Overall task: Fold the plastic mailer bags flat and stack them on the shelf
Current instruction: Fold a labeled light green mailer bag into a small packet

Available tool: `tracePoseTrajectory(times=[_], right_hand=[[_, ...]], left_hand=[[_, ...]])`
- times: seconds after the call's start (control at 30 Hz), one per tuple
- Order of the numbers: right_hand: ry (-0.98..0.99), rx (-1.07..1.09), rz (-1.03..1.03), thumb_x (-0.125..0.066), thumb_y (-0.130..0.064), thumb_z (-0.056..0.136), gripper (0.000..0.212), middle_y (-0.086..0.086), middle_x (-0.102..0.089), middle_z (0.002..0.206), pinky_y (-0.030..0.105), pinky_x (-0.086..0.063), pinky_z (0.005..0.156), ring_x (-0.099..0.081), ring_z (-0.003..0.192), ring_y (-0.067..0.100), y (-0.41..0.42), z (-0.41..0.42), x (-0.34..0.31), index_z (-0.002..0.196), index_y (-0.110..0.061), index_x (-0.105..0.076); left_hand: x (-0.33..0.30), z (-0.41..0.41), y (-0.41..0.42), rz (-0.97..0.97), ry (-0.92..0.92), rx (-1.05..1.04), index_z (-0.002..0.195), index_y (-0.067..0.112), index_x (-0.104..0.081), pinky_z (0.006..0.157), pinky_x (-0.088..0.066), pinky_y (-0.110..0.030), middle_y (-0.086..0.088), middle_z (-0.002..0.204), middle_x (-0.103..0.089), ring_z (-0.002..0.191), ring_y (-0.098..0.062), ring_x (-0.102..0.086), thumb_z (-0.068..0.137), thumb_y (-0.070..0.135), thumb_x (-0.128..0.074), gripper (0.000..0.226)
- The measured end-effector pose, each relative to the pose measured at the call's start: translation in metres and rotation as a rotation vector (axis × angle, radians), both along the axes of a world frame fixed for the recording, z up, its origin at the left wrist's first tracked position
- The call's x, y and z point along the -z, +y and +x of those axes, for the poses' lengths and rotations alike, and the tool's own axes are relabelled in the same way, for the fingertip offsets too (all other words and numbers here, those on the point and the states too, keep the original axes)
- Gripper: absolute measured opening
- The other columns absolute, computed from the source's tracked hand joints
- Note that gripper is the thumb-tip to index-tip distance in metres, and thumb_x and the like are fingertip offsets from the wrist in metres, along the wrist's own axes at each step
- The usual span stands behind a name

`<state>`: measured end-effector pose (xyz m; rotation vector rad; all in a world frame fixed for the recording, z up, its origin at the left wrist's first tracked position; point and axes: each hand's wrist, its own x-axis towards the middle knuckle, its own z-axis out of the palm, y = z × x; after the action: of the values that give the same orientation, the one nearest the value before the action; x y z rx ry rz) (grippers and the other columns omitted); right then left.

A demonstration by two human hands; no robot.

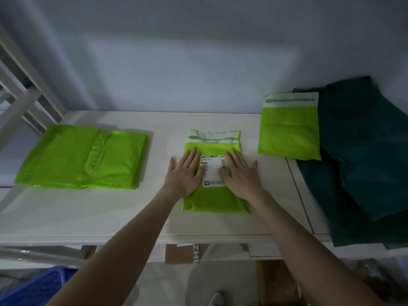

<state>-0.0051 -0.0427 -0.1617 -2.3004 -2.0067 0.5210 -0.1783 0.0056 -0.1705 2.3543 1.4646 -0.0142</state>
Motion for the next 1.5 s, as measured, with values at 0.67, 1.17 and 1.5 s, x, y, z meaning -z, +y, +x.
tracePoseTrajectory(times=[0.67, 1.17, 1.5], right_hand=[[0.264, 0.467, 0.346, -0.046, -0.018, 0.094, 0.02, 0.017, -0.066, 0.097, 0.036, -0.045, 0.074, -0.061, 0.091, 0.034, -0.072, -0.012, -0.012, 0.104, -0.005, -0.057], [0.176, 0.53, 0.249, -0.041, -0.009, 0.095, 0.017, 0.022, -0.063, 0.098, 0.031, -0.034, 0.067, -0.059, 0.093, 0.037, -0.097, -0.023, -0.013, 0.093, 0.001, -0.055], [0.011, 0.496, 0.183, -0.037, -0.006, 0.095, 0.023, 0.021, -0.062, 0.11, 0.034, -0.04, 0.071, -0.06, 0.101, 0.037, -0.094, -0.028, -0.015, 0.115, 0.001, -0.047]], left_hand=[[-0.021, -0.052, -0.049, -0.075, -0.356, -0.427, 0.074, 0.01, -0.067, 0.073, -0.048, -0.03, -0.01, 0.08, -0.069, 0.084, -0.03, -0.064, 0.091, 0.032, -0.049, 0.033], [-0.026, -0.044, -0.077, -0.084, -0.46, -0.441, 0.071, 0.003, -0.06, 0.071, -0.051, -0.036, -0.016, 0.071, -0.068, 0.074, -0.032, -0.065, 0.09, 0.022, -0.046, 0.03], [-0.017, -0.039, -0.079, 0.073, -0.37, -0.319, 0.097, 0.002, -0.045, 0.074, -0.047, -0.045, -0.024, 0.092, -0.065, 0.082, -0.042, -0.061, 0.101, 0.02, -0.03, 0.024]])
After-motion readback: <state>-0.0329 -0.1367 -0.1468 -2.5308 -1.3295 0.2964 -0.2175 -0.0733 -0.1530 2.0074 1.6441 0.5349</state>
